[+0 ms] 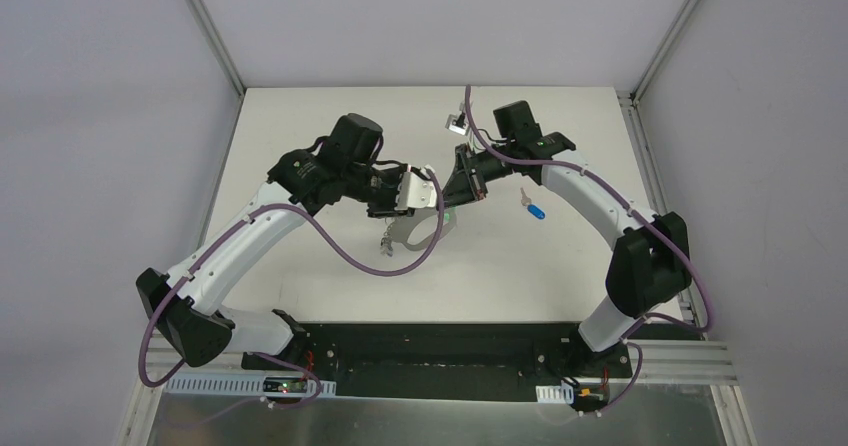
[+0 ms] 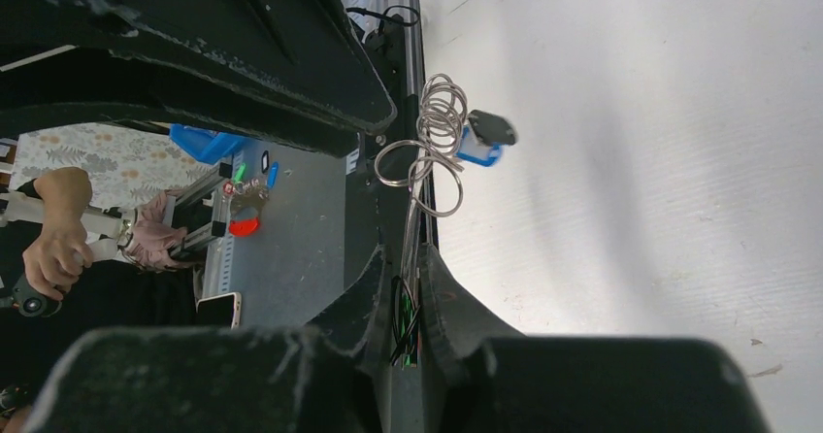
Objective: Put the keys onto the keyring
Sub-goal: Adjust the keyring.
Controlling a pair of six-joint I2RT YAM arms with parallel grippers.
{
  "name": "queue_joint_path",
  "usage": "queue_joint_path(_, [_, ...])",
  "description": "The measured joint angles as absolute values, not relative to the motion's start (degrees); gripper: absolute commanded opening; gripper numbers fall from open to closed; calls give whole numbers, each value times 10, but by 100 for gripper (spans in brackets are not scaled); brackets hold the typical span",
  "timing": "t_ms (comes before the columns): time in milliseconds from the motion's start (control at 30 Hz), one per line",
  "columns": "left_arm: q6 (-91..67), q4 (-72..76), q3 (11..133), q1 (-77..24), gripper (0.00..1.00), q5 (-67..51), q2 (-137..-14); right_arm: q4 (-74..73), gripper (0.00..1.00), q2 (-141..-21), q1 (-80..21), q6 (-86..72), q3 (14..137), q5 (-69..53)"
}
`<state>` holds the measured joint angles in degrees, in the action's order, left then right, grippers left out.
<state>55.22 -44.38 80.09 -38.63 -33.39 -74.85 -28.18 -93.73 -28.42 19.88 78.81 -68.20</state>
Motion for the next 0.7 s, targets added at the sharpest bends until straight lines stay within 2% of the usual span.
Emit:
queue_joint_path(300, [564, -438, 797, -398, 35, -318, -748, -264, 0, -940, -284, 180, 788, -691])
queue_joint_path(700, [575, -425, 791, -409, 24, -292, -749, -262, 0, -940, -284, 179, 786, -695])
